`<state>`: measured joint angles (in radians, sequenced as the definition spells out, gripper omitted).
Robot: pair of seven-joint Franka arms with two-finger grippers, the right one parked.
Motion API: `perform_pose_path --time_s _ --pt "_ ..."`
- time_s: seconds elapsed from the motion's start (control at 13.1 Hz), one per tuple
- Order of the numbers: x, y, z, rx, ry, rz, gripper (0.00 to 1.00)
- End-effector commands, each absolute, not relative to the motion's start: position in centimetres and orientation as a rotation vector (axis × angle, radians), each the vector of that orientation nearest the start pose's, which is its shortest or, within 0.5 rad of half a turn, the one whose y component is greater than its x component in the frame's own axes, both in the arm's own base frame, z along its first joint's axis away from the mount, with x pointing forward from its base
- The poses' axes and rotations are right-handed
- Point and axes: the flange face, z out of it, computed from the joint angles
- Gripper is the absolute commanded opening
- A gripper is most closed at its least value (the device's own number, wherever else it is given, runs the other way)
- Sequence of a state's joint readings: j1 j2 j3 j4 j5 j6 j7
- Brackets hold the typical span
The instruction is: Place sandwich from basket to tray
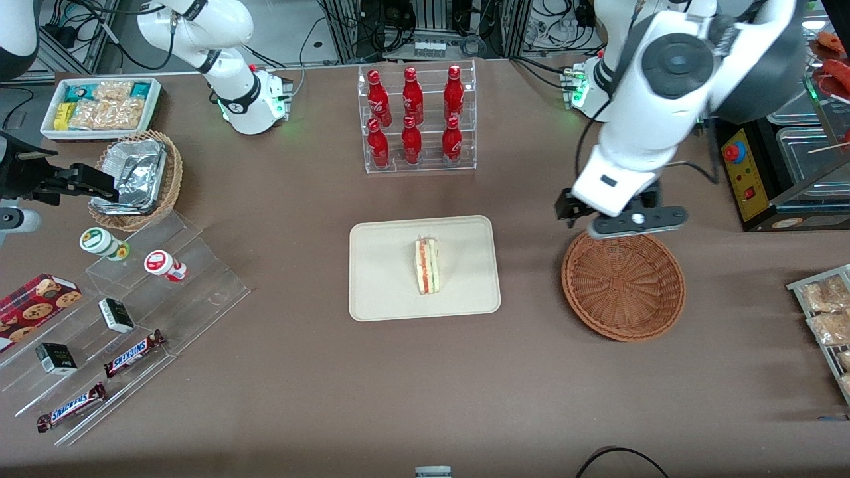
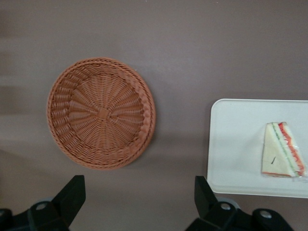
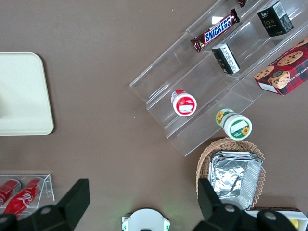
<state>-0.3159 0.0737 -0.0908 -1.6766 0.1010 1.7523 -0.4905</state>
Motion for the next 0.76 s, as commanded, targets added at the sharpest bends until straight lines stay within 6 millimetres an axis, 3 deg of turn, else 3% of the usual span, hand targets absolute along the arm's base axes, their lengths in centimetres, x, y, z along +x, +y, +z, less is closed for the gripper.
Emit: perform_pose_path --time_s 0.0,0.23,0.53,0.69 --pt "53.1 -19.0 56.3 -3.063 -0.026 -0.037 1.0" --pt "53.0 -14.9 57.8 -3.064 0.041 -0.011 1.0" --pt "53.0 -10.9 59.3 -3.088 0.117 -0.011 1.0" --pt "53.3 -7.8 59.7 -3.101 0.151 -0.008 1.0"
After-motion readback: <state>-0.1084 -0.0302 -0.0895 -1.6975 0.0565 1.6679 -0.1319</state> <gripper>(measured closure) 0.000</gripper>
